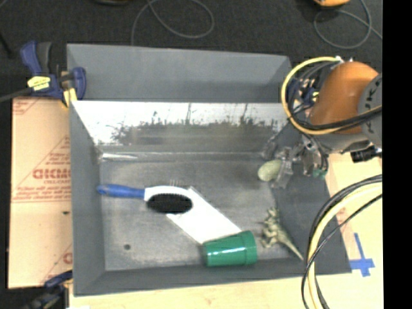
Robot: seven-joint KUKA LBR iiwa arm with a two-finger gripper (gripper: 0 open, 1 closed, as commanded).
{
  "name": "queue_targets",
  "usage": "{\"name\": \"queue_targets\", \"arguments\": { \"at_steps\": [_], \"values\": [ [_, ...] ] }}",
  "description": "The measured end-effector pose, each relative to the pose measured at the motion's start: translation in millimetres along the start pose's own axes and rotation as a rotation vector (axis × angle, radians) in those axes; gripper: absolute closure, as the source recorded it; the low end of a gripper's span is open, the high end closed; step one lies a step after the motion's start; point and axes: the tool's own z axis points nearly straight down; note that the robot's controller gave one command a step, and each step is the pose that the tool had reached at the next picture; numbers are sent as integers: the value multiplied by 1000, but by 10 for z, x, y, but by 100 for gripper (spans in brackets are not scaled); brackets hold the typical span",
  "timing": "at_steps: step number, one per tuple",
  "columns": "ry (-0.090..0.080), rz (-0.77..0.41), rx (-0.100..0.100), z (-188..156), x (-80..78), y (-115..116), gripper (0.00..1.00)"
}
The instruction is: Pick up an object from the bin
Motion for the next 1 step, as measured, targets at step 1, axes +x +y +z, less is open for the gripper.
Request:
{"name": "queue_targets", "arguments": {
  "at_steps": [1],
  "values": [
    [-5, -1, 0, -119, -14, -1, 100]
  ]
}}
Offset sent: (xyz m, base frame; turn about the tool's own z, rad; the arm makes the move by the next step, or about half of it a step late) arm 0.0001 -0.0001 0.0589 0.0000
